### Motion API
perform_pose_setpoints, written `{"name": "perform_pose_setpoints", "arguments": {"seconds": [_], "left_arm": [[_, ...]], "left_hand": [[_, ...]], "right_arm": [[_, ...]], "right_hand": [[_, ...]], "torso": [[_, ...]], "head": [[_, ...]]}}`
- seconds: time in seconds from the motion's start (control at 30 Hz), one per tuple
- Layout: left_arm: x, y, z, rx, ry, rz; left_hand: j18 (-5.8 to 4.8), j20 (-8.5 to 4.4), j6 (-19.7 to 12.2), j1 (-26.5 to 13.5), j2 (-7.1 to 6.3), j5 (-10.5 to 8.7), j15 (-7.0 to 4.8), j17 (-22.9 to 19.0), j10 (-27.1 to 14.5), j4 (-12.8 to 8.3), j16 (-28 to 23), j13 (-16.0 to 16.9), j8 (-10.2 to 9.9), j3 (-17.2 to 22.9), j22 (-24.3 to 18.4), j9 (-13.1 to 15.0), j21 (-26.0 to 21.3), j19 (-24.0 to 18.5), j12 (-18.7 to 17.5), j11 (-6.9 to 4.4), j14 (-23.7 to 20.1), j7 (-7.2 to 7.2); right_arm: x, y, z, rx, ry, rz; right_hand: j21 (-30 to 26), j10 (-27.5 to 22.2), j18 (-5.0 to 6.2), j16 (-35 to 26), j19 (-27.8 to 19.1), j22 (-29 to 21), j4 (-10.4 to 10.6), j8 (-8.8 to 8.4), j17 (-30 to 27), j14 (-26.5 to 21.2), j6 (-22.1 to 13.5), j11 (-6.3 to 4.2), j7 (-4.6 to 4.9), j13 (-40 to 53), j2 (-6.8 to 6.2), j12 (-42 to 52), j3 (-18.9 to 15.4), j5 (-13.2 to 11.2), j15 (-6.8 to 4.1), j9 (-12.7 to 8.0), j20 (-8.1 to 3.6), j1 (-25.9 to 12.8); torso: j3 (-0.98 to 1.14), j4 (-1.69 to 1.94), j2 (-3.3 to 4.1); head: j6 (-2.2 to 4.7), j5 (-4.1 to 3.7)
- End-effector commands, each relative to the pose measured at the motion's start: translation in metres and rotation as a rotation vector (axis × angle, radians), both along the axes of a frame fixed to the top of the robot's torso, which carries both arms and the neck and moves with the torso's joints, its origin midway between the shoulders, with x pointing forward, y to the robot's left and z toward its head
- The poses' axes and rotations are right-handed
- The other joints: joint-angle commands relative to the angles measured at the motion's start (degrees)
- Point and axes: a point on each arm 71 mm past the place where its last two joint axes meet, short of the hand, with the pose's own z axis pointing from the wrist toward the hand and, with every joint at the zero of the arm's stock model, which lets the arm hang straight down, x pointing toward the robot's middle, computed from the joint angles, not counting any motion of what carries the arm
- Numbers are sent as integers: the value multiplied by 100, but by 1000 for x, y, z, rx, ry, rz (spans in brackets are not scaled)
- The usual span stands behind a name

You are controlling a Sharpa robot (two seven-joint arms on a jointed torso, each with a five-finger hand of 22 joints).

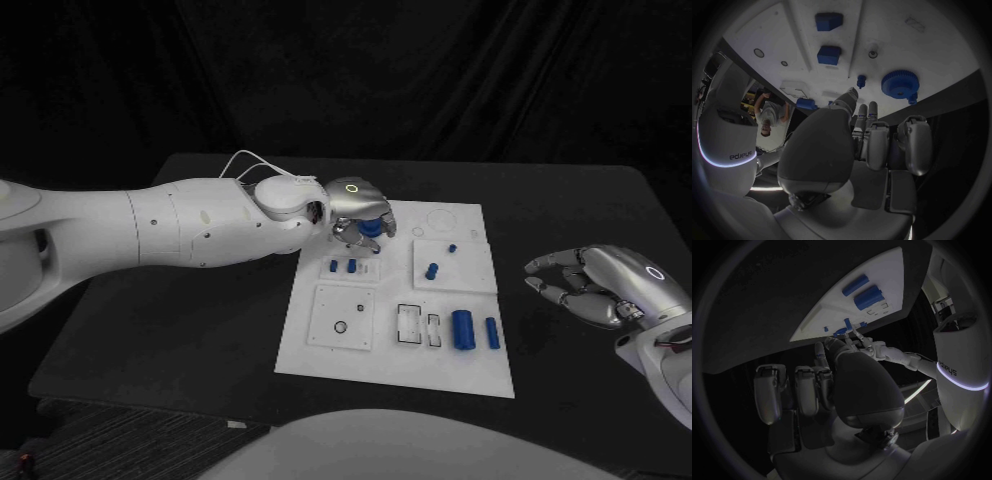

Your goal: Assemble the parts on the task board

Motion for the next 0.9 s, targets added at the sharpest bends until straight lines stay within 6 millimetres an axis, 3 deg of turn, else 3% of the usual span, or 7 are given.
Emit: {"name": "perform_pose_setpoints", "arguments": {"seconds": [0.03,0.27,0.43,0.5,0.57,0.9], "left_arm": [[-1,-1,-2,16,15,-3],[-2,0,-4,23,26,1],[-2,-1,-4,25,29,0],[-2,-2,-5,27,32,1],[-2,-2,-6,30,36,2],[-2,-2,-10,41,52,10]], "left_hand": [[63,-39,44,-68,3,-43,1,117,38,16,21,11,9,4,1139,-10,11,10,37,0,26,-7],[67,-39,26,-103,8,-72,4,74,48,31,-1,29,-6,6,1134,-25,-4,2,61,4,7,-13],[72,-36,31,-13,16,135,2,42,24,-45,-15,47,-12,98,1126,-52,-34,-16,74,-4,-14,-17],[73,-38,38,55,4,392,3,32,20,-115,-12,50,-14,206,1126,-75,-38,-19,81,-3,-19,-14],[71,-39,38,72,-1,476,3,33,22,-140,-8,49,-15,255,1129,-85,-32,-15,82,1,-19,-15],[73,-39,38,88,2,529,6,14,51,-167,-15,51,-16,320,1127,-97,-38,-19,96,10,-27,-17]], "right_arm": [[-1,0,-1,-1,3,1],[-1,0,-3,-3,8,1],[-1,0,-4,-4,12,1],[-1,0,-4,-5,14,1],[-1,0,-5,-5,15,2],[-1,-1,-6,-9,21,-2]], "right_hand": [[4,596,27,15,409,1414,14,23,1510,606,51,10,0,1509,-31,14,26,33,-35,7,-37,-12],[5,596,26,15,410,1414,14,21,1510,606,55,10,0,1509,-31,14,31,36,-34,6,-37,-12],[5,596,26,15,410,1414,14,21,1510,606,55,10,0,1509,-31,14,31,36,-34,6,-37,-12],[4,596,26,15,410,1414,14,21,1510,606,55,10,0,1509,-31,14,32,36,-34,6,-37,-12],[-3,596,29,15,403,1411,11,20,1510,606,56,10,-1,1509,-31,14,37,39,-35,5,-38,-9],[-8,596,30,15,400,1409,12,19,1510,606,60,9,0,1509,-32,14,39,41,-35,5,-38,-11]], "torso": [[1,5,2],[0,2,-1],[-1,1,-6],[1,-1,-4],[0,-8,-5],[2,3,-3]], "head": [[-1,11],[-1,22],[-1,29],[-1,27],[-1,26],[-1,20]]}}
